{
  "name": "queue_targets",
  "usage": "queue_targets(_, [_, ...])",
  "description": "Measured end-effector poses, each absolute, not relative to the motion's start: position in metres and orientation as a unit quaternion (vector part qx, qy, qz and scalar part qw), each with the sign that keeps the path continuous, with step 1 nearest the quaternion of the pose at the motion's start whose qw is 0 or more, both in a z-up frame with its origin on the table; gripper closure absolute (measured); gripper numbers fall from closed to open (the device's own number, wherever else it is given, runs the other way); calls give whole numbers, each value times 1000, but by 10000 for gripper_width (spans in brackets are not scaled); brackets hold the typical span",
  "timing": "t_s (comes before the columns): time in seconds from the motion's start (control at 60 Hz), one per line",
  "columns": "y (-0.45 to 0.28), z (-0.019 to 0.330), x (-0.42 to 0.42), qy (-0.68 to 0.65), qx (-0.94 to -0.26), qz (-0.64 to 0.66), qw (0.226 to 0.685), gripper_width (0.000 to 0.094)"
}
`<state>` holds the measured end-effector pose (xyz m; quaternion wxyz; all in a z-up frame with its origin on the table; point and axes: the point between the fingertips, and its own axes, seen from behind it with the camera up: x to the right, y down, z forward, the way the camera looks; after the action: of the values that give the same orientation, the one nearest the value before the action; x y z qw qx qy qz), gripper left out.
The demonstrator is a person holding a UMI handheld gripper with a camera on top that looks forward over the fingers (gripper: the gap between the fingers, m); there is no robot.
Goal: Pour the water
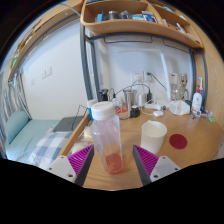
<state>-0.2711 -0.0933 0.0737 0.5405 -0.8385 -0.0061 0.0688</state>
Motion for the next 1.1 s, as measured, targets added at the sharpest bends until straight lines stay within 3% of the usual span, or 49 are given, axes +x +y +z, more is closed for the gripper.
queue_targets(0.183, [-65,82,-275,-22,-795,59,603,203])
queue_targets(0.317, [-59,80,-282,-46,-774,51,629,372])
queue_targets(0.367, [-59,79,-283,-55,-770,48,633,482])
queue_targets(0.767, [-52,77,-280,-41,-768,32,639,643])
queue_targets(0.917, [-50,79,-277,-20,-777,60,626,646])
queue_targets(1.1, [-37,116,-266,117,-779,172,592,646])
